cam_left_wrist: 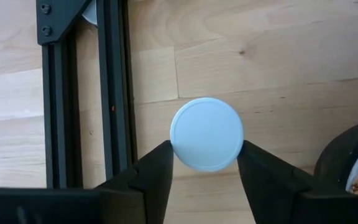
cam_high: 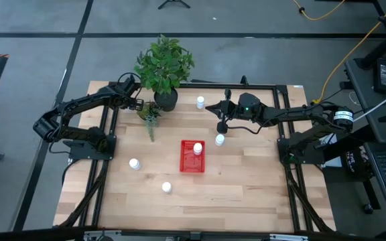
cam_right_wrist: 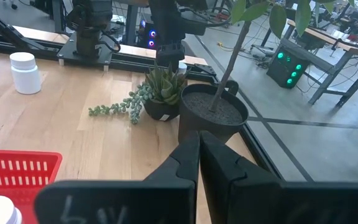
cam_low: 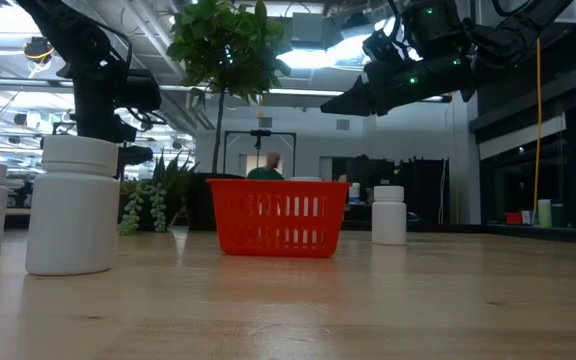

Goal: Pick and place pill bottles into a basket
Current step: Put the white medicine bottle into the red bin

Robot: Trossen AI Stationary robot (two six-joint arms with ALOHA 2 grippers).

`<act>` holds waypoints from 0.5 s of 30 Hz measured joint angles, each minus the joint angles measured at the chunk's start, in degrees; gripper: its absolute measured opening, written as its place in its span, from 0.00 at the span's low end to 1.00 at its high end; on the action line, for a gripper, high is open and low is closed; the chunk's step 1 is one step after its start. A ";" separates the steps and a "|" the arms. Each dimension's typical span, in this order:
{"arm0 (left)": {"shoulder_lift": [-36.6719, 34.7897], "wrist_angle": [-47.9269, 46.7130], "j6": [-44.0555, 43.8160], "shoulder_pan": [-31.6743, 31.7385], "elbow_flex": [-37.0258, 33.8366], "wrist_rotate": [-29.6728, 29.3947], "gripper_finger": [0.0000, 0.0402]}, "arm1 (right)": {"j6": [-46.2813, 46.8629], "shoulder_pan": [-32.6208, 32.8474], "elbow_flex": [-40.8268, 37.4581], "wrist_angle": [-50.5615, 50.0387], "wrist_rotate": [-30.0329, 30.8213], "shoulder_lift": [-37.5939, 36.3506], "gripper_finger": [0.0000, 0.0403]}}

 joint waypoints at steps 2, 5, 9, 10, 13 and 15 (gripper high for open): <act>0.02 0.04 -0.15 0.00 0.01 0.00 0.45 | 0.00 0.00 0.00 0.02 0.00 0.00 0.04; 0.02 0.34 -0.34 0.00 0.01 -0.01 0.48 | 0.01 0.00 0.00 0.00 0.00 0.00 0.04; 0.02 0.68 -0.96 0.00 0.01 -0.23 0.49 | 0.01 0.00 0.00 0.02 0.00 0.00 0.04; 0.02 0.69 -0.99 0.00 0.01 -0.25 0.49 | -0.01 0.00 0.00 0.02 0.00 0.00 0.04; 0.02 0.72 -1.05 0.00 0.01 -0.28 0.49 | 0.00 0.00 0.00 0.02 0.00 0.00 0.04; 0.02 1.00 -1.42 0.00 0.01 -0.39 0.49 | 0.00 0.00 0.00 0.01 0.01 0.00 0.04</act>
